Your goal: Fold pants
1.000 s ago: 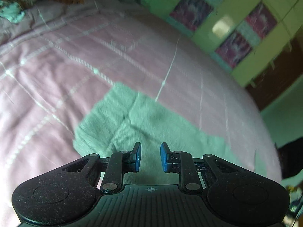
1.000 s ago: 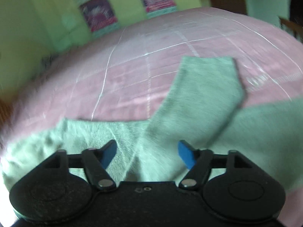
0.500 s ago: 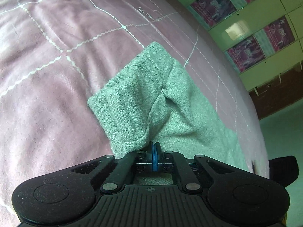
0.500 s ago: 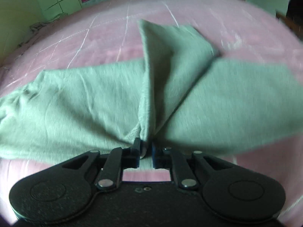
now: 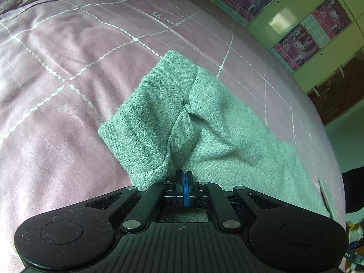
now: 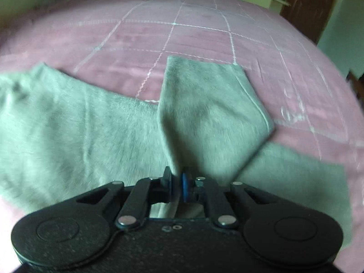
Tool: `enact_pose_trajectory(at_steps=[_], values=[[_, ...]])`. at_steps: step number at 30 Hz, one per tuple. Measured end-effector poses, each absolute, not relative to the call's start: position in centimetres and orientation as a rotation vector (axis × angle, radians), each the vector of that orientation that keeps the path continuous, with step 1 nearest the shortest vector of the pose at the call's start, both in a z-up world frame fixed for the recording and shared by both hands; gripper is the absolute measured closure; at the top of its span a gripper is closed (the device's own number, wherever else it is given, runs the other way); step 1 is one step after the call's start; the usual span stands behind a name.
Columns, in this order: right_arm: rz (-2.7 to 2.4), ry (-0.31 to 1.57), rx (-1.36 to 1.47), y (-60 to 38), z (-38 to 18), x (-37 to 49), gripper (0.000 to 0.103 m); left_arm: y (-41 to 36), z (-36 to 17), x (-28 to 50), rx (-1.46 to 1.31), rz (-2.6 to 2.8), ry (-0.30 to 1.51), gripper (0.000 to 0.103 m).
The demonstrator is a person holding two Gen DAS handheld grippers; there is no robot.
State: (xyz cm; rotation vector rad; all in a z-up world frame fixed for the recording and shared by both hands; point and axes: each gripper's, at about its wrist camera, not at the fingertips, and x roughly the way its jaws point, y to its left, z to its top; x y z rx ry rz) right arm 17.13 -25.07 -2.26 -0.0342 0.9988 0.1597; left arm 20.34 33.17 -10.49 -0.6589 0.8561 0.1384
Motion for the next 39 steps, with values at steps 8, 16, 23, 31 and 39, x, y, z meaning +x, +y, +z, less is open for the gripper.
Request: enact_pose_trajectory(at_steps=[8, 16, 23, 31, 39], values=[[0.101, 0.93, 0.054, -29.9, -2.0, 12.2, 0.048, 31.8, -9.8, 20.6, -0.543, 0.155, 0.865, 0.099], [0.198, 0.826, -0.523, -21.5, -1.6, 17.5, 0.045, 31.5, -9.6, 20.6, -0.522, 0.166, 0.871, 0.099], [0.078, 0.789, -0.381, -26.7, -0.9, 18.8, 0.095, 31.2, -9.4, 20.5, -0.495, 0.16, 0.873, 0.099], [-0.123, 0.636, 0.609, -42.9, -1.4, 9.2, 0.098, 31.1, -9.6, 20.2, -0.525, 0.18, 0.861, 0.099], [-0.129, 0.708, 0.737, -46.5, -6.2, 6.5, 0.074, 30.9, -9.5, 20.7, -0.534, 0.205, 0.877, 0.099]])
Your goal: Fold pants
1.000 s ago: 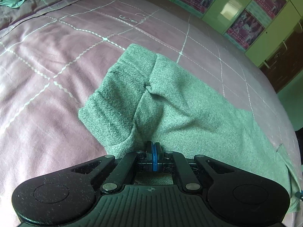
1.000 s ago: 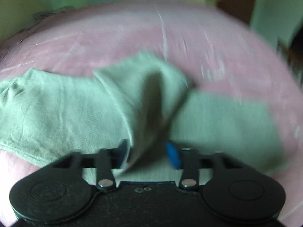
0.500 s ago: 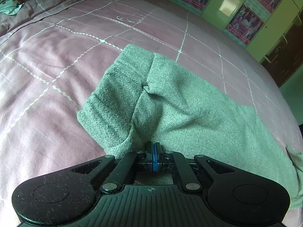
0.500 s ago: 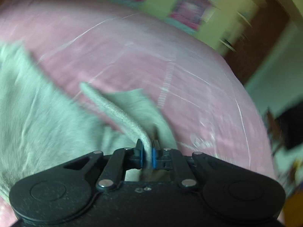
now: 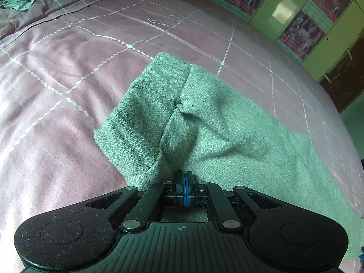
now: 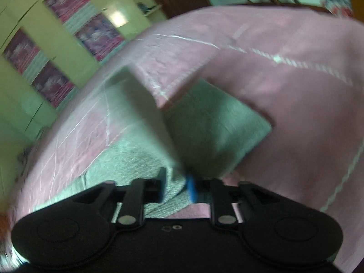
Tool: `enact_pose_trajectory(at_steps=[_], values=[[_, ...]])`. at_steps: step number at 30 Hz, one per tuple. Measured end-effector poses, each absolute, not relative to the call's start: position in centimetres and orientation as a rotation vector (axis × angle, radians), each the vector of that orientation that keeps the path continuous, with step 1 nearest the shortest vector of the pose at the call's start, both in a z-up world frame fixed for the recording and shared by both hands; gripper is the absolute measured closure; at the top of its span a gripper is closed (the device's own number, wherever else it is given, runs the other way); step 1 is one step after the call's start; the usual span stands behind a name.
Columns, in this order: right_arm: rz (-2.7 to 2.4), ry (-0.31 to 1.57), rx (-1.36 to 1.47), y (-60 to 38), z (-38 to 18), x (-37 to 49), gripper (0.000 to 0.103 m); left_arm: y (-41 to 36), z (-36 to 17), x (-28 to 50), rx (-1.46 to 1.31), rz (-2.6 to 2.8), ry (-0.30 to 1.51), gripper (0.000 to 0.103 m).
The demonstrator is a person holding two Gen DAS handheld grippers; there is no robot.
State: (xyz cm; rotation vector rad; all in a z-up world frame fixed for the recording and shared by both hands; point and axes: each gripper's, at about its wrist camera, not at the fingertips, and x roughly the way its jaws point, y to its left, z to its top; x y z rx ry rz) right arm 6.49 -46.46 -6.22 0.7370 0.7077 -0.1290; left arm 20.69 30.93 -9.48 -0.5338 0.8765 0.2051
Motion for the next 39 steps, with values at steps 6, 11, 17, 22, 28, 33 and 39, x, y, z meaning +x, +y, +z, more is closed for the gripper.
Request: enact_pose_trajectory(at_steps=[6, 11, 17, 22, 28, 33, 39], values=[[-0.176, 0.713, 0.707, -48.2, -5.6, 8.0, 0.098, 30.7, -9.1, 20.9, -0.512, 0.219, 0.884, 0.099], [-0.191, 0.666, 0.765, -47.6, -6.8, 6.9, 0.098, 32.0, -5.5, 17.3, -0.54, 0.303, 0.674, 0.099], [-0.214, 0.568, 0.719, -47.2, -6.2, 5.8, 0.098, 35.1, -5.7, 14.3, -0.624, 0.357, 0.642, 0.099], [-0.241, 0.631, 0.751, -47.4, -7.1, 6.8, 0.084, 35.6, -7.5, 15.3, -0.659, 0.367, 0.649, 0.098], [-0.254, 0.571, 0.702, -46.5, -5.7, 4.9, 0.052, 36.9, -7.8, 15.9, -0.709, 0.396, 0.625, 0.049], [-0.246, 0.577, 0.66, -45.8, -5.4, 5.5, 0.051, 36.1, -7.7, 15.6, -0.658, 0.362, 0.615, 0.039], [-0.005, 0.528, 0.526, -40.3, -2.4, 9.2, 0.063, 35.4, -7.9, 17.3, -0.607, 0.315, 0.66, 0.077]])
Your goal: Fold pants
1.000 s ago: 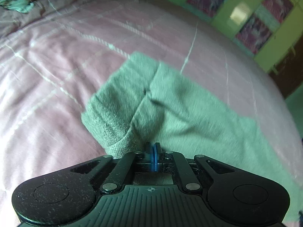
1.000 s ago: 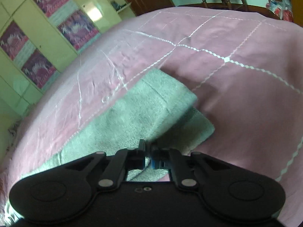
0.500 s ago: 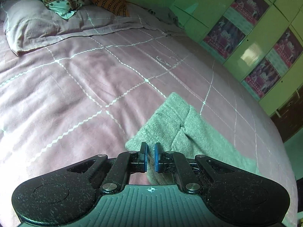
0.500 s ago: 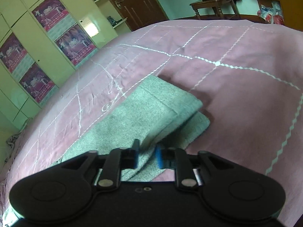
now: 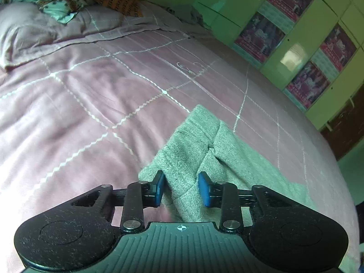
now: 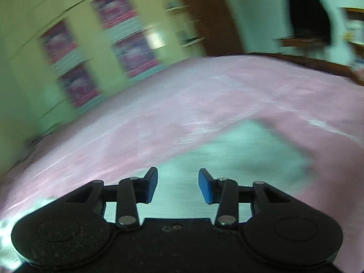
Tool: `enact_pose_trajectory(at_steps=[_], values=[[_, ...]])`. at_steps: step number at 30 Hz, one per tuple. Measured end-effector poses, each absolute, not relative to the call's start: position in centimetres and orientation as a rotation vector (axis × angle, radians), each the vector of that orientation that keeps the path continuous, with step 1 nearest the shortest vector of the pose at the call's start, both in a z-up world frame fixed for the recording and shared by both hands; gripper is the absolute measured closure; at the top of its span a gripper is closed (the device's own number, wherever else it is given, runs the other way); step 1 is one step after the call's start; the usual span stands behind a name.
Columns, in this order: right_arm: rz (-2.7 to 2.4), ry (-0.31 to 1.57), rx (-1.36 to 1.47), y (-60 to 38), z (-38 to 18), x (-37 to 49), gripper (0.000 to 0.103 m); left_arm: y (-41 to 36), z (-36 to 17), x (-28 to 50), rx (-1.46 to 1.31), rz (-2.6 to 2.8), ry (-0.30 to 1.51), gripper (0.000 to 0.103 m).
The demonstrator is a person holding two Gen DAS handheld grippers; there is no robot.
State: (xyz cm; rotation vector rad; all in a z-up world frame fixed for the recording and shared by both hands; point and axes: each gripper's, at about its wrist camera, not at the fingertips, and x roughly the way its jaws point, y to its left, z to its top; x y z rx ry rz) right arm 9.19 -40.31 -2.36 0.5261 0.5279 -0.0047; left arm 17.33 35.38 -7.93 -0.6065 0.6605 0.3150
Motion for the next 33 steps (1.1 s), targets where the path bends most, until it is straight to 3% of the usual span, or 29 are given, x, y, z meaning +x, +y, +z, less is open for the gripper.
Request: enact_pose_trajectory(at_steps=[3, 14, 23, 24, 25, 26, 30, 32, 33], values=[[0.225, 0.578, 0.516, -35.5, -1.4, 14.4, 0.063, 35.8, -7.8, 17.3, -0.654, 0.324, 0.635, 0.083], [0.743, 0.793, 0.217, -13.4, -2.1, 31.9, 0.063, 35.4, -8.5, 17.2, -0.662, 0.37, 0.565, 0.078], [0.874, 0.844, 0.118, -7.7, -4.0, 34.5, 0.063, 35.9, -9.9, 17.5, -0.753, 0.386, 0.558, 0.085], [0.9, 0.851, 0.125, -7.6, -4.1, 34.4, 0.067, 35.9, -9.9, 17.5, -0.748, 0.385, 0.558, 0.085], [0.921, 0.85, 0.122, -7.4, -4.0, 34.5, 0.078, 35.8, -9.7, 17.5, -0.743, 0.385, 0.556, 0.086], [0.948, 0.845, 0.117, -7.4, -3.8, 34.2, 0.081, 35.7, -9.6, 17.5, -0.735, 0.384, 0.554, 0.087], [1.047, 0.831, 0.109, -7.3, -3.0, 34.0, 0.08, 35.7, -9.4, 17.4, -0.724, 0.374, 0.556, 0.089], [1.026, 0.865, 0.084, -6.5, -3.3, 34.7, 0.071, 36.0, -9.7, 17.5, -0.744, 0.366, 0.561, 0.089], [1.0, 0.892, 0.076, -5.9, -3.7, 35.2, 0.072, 36.2, -9.8, 17.5, -0.746, 0.365, 0.562, 0.088]])
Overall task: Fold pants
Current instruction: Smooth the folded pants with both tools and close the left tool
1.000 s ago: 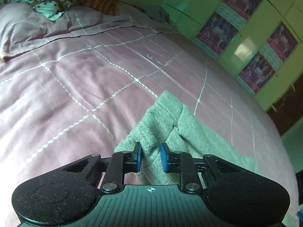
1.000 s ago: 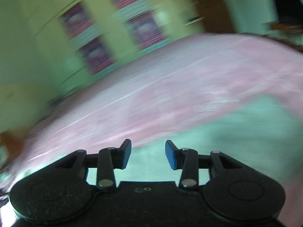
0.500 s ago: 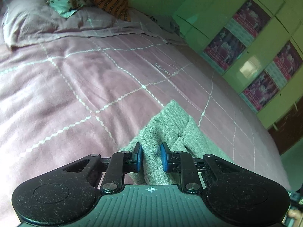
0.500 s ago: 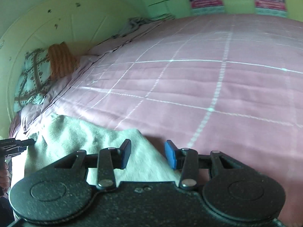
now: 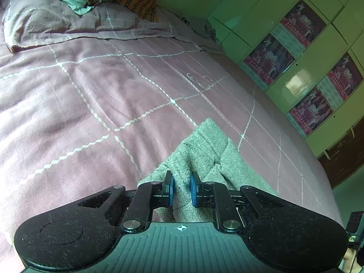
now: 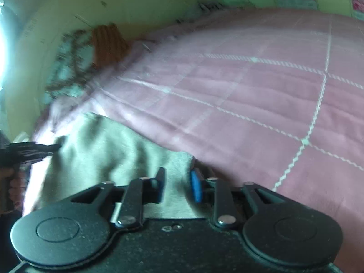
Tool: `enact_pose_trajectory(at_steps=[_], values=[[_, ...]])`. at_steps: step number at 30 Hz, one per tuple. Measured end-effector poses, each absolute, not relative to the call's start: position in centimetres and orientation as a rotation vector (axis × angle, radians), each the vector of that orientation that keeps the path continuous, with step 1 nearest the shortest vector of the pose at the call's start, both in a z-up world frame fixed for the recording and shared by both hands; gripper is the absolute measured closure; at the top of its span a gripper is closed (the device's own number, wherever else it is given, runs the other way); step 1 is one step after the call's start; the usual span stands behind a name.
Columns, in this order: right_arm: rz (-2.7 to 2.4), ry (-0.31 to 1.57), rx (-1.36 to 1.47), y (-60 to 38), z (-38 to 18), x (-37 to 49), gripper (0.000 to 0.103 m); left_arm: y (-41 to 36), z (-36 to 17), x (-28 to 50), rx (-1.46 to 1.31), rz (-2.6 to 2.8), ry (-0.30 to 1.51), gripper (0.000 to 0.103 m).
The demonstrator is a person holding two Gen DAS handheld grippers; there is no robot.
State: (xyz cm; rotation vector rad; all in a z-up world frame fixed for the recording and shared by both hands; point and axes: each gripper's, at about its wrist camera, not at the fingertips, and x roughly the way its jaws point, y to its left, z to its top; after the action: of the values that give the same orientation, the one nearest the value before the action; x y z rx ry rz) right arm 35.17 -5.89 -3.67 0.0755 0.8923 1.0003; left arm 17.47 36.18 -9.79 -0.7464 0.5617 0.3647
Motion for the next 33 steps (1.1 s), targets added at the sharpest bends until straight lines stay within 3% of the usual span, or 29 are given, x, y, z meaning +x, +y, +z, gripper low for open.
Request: enact_pose_trajectory(at_steps=[2, 3, 6, 9, 11, 13, 15, 25, 31, 33], values=[[0.966, 0.912, 0.059, -4.9, -4.2, 35.5, 0.093, 36.2, -9.3, 17.2, -0.733, 0.363, 0.528, 0.09], [0.953, 0.889, 0.04, -4.6, -4.0, 35.1, 0.097, 36.3, -8.8, 17.1, -0.719, 0.361, 0.497, 0.091], [0.911, 0.793, 0.089, -4.7, -2.1, 34.5, 0.098, 36.6, -8.9, 17.9, -0.686, 0.387, 0.513, 0.091], [0.823, 0.831, 0.03, -4.0, -3.1, 35.2, 0.1, 36.6, -9.8, 18.8, -0.668, 0.398, 0.567, 0.091], [0.807, 0.889, 0.034, -3.7, -4.7, 35.5, 0.099, 36.0, -9.4, 18.7, -0.624, 0.404, 0.573, 0.09], [0.781, 0.859, 0.039, -3.9, -4.6, 34.9, 0.086, 35.5, -9.0, 18.7, -0.584, 0.414, 0.579, 0.089], [0.75, 0.818, 0.001, -4.2, -4.0, 33.8, 0.08, 35.2, -8.7, 18.3, -0.574, 0.421, 0.575, 0.088], [0.67, 0.719, -0.005, -10.1, -0.6, 26.8, 0.078, 30.3, -5.0, 13.9, -0.466, 0.4, 0.476, 0.085], [0.645, 0.7, 0.08, -12.6, -0.3, 20.6, 0.073, 24.6, -5.9, 17.8, -0.36, 0.171, 0.596, 0.085], [0.651, 0.71, 0.076, -12.2, -1.1, 19.2, 0.062, 24.1, -7.9, 19.1, -0.311, 0.205, 0.747, 0.085]])
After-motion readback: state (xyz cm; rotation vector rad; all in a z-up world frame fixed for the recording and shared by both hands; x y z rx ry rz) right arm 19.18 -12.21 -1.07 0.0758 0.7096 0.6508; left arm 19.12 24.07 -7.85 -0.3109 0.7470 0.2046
